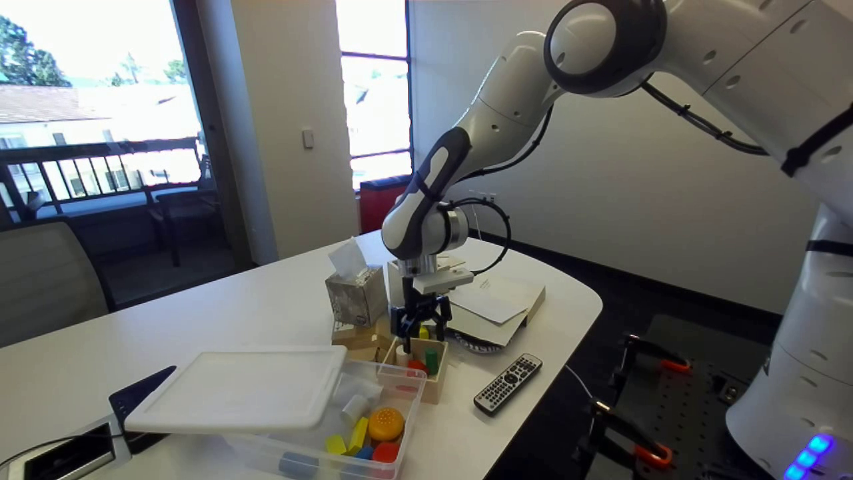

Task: Take three blocks out of the wooden box and put them in the clear box on the left.

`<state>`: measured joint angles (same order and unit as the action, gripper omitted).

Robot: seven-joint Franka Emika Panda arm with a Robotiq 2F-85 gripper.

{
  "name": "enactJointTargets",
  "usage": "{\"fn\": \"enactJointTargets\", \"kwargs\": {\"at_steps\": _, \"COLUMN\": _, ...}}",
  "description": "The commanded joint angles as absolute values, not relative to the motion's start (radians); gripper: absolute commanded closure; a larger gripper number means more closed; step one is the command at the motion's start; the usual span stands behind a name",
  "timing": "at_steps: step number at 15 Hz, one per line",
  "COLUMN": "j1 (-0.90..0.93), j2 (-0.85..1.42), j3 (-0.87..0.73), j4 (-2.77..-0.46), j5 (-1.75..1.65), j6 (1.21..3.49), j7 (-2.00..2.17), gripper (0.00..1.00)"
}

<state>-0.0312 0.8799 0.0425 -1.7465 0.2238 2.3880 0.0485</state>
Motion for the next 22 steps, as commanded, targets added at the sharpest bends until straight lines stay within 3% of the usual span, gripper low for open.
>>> {"fn": "enactJointTargets", "kwargs": {"at_steps": 1, "j1": -0.045, "j2": 0.901, "j3": 0.053, "j4": -1.720, "j5": 0.239, "j6": 2.397, "j7": 0.062, "gripper": 0.00}}
{"fn": "enactJointTargets", "kwargs": {"at_steps": 22, "j1": -0.078, "j2": 1.000, "j3": 0.074, "j4": -1.624, "j5": 0.287, "j6": 2.375, "j7": 0.064, "gripper": 0.00}}
